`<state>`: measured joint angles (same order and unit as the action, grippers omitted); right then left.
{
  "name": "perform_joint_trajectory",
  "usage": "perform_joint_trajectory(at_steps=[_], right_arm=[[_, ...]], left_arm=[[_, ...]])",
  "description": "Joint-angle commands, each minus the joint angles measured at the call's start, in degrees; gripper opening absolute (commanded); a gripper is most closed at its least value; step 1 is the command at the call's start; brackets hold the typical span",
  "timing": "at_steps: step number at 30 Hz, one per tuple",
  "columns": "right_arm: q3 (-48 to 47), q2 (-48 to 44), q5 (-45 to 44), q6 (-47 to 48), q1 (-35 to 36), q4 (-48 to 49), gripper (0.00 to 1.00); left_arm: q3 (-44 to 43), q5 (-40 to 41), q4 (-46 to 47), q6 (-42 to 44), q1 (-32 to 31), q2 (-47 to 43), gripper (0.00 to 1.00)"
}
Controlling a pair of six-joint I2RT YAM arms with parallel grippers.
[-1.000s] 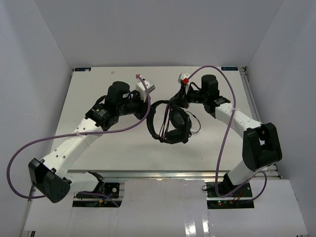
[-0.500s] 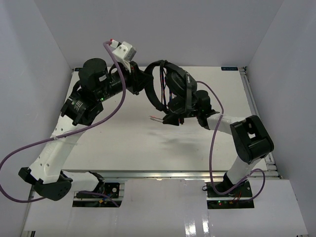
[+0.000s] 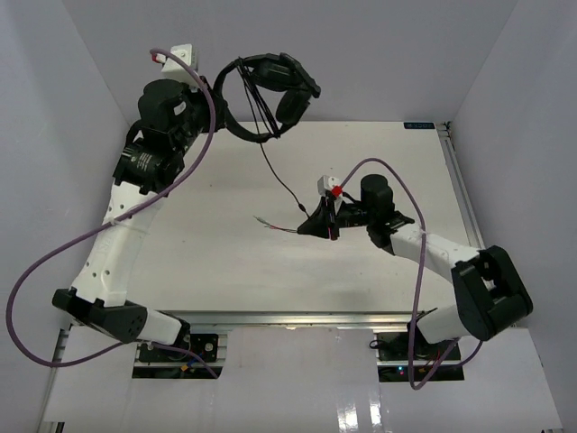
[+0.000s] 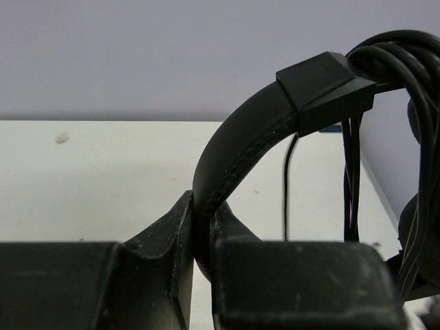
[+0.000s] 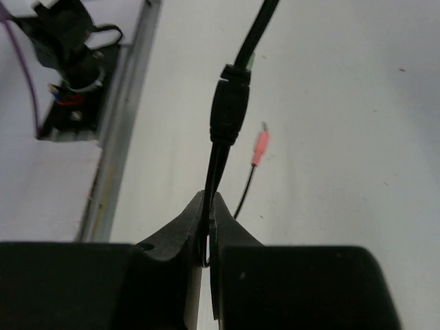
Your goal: Wrap the headphones
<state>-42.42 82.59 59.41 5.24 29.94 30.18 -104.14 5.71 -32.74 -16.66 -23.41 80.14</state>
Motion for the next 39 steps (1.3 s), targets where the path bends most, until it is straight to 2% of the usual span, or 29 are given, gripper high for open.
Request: perform_joint_trajectory(at_steps=[1,6,12,13,22,28,39], right_arm=[[-5.98,-8.26,-14.96,20.91,3.35,-24.76,0.08],[-11.39,-16.02,-29.38,30.76,5.20,-43.66,0.08],[-16.30,-18.69,-41.46,36.26,6.18,-50.86,0.08],[-16.53,-18.60,-41.56,36.58,6.19,-51.18,0.08],[-11.42,-18.07,-43.86,39.41,6.62,-50.06,0.08],[-9.61,-18.63,-45.51,39.88,6.71,-49.23,0.08],[-10.50,-18.60,-40.54,39.94,9.05,-51.20,0.08]], left_arm=[[2.49,5.61,3.91,-0.29,3.83,2.75,0.00],[8.15,7.58,4.83,4.23,7.04,7.14,0.00],[12.93,0.82,6.54,2.88,9.19,7.48,0.00],[13.17,0.62,6.54,2.78,9.59,7.29,0.00],[14.60,-20.08,7.12,-9.37,21.09,4.19,0.00],[18.29,-28.93,11.89,-15.94,23.85,3.33,0.00],[18.62,-25.82,12.00,-17.43,26.75,4.78,0.00]])
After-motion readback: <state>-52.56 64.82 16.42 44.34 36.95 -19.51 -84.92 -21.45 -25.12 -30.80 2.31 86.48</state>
